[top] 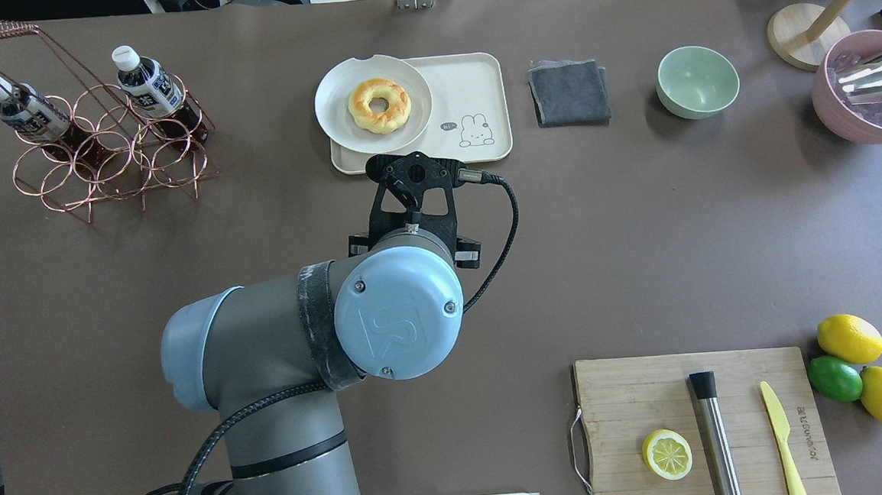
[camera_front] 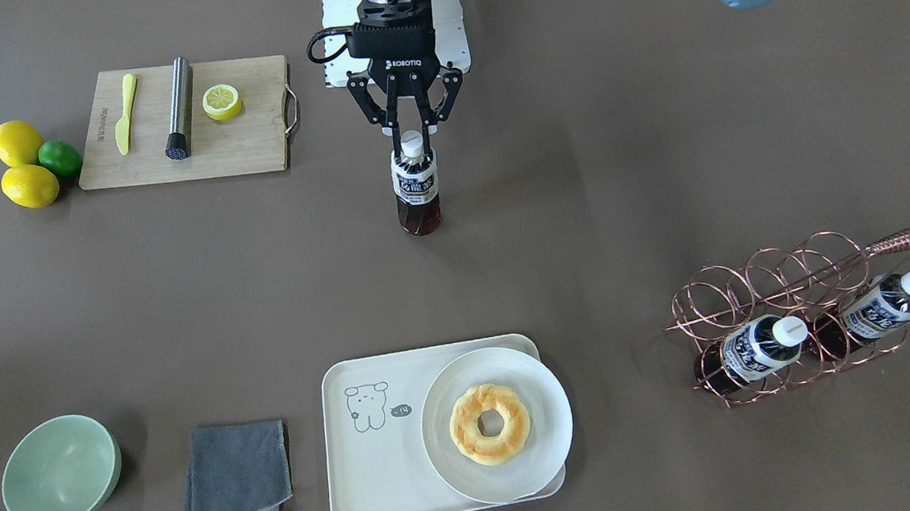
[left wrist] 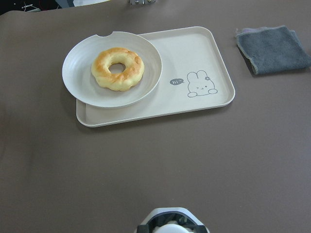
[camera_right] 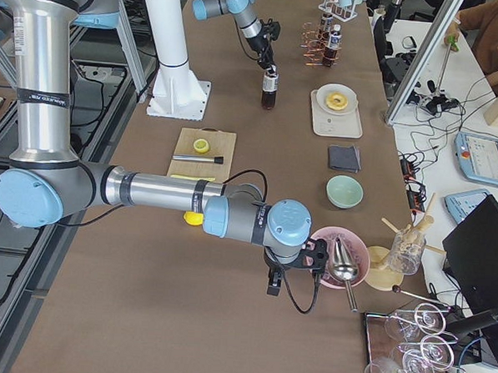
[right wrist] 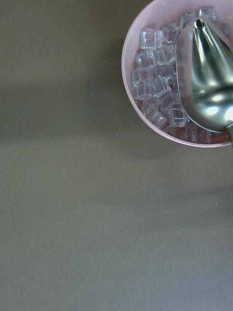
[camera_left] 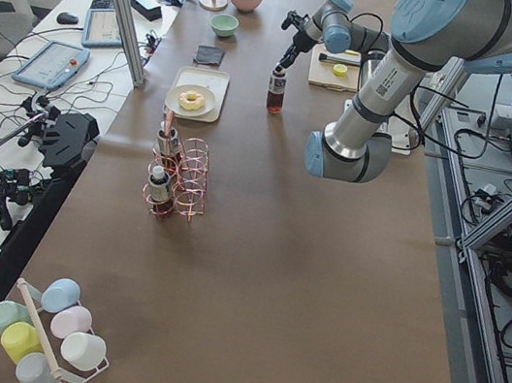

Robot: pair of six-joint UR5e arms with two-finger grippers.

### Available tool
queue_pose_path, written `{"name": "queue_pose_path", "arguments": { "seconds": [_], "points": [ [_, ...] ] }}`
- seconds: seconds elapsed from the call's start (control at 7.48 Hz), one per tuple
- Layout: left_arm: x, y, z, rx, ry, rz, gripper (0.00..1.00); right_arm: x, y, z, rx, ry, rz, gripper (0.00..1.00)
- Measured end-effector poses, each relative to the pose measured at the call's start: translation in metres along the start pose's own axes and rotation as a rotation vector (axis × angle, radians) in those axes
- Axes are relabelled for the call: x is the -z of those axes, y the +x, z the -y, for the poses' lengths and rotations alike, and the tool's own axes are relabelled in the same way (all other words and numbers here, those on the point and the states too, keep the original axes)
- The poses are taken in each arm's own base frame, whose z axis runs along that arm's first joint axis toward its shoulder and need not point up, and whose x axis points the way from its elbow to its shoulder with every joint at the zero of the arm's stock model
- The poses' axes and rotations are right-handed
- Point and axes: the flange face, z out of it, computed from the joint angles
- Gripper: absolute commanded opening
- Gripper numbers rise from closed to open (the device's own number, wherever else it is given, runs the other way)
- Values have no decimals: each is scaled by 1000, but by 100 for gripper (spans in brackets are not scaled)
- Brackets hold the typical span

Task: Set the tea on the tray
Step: 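Carry the bottle with the left gripper toward the tray and lower it, then set the bottle upright on the table in front of the tray, release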

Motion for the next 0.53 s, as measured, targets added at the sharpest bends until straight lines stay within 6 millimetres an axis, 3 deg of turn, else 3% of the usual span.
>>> {"name": "queue_pose_path", "arguments": {
  "seconds": [0.4, 0.53],
  "points": [
    [-6, 1, -5, -4, 5, 12, 97, 1, -1, 1, 1, 2, 1, 100],
    [-7, 3, -7, -7, 15, 15, 97, 1, -1, 2, 2, 3, 1, 100]
  ]
}}
